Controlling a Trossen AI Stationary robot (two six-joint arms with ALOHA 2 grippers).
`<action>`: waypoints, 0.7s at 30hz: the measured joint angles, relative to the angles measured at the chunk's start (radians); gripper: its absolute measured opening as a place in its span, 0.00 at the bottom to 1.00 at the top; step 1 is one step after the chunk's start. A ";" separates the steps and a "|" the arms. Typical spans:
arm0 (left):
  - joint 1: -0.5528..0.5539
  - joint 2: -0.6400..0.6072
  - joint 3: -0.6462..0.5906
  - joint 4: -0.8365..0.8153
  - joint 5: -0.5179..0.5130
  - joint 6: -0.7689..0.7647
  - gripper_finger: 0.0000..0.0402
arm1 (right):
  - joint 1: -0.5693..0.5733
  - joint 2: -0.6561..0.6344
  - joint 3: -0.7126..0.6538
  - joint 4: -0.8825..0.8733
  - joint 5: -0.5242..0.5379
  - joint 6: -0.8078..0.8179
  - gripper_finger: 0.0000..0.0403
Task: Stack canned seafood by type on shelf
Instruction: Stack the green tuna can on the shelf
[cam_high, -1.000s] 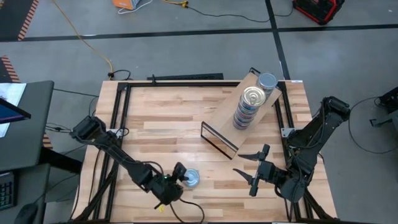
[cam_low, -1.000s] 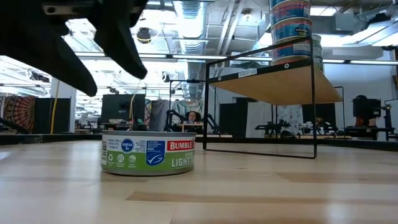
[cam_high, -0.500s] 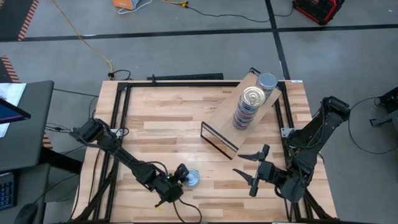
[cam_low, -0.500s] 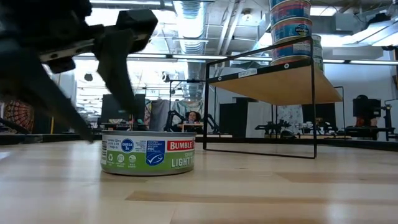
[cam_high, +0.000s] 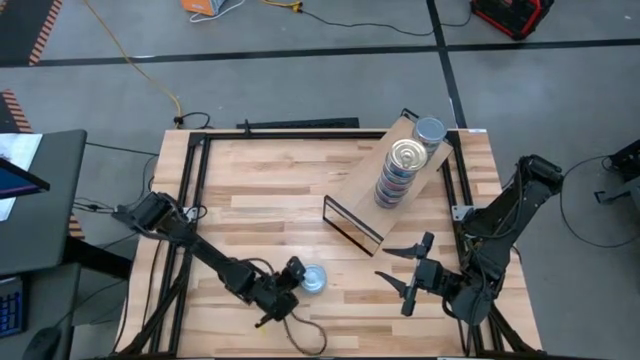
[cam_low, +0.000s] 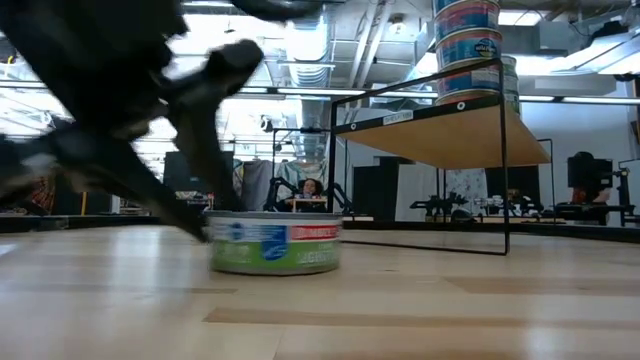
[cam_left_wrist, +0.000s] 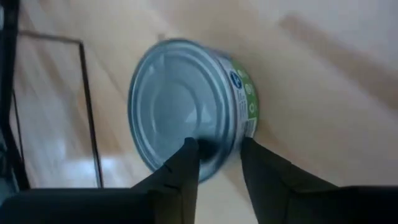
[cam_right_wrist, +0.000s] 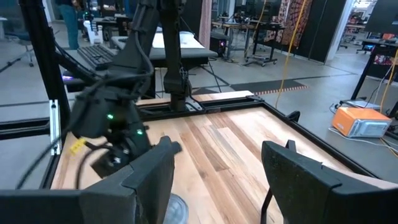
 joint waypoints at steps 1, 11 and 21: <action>0.015 0.006 -0.001 0.010 0.000 -0.006 0.26 | 0.000 0.000 0.000 0.001 0.000 0.000 0.67; 0.094 0.012 -0.004 0.096 0.046 0.119 0.15 | 0.000 0.000 0.000 0.002 0.000 0.000 0.67; 0.132 0.011 -0.004 0.082 0.097 0.064 0.01 | 0.000 0.000 0.000 -0.005 0.000 0.000 0.67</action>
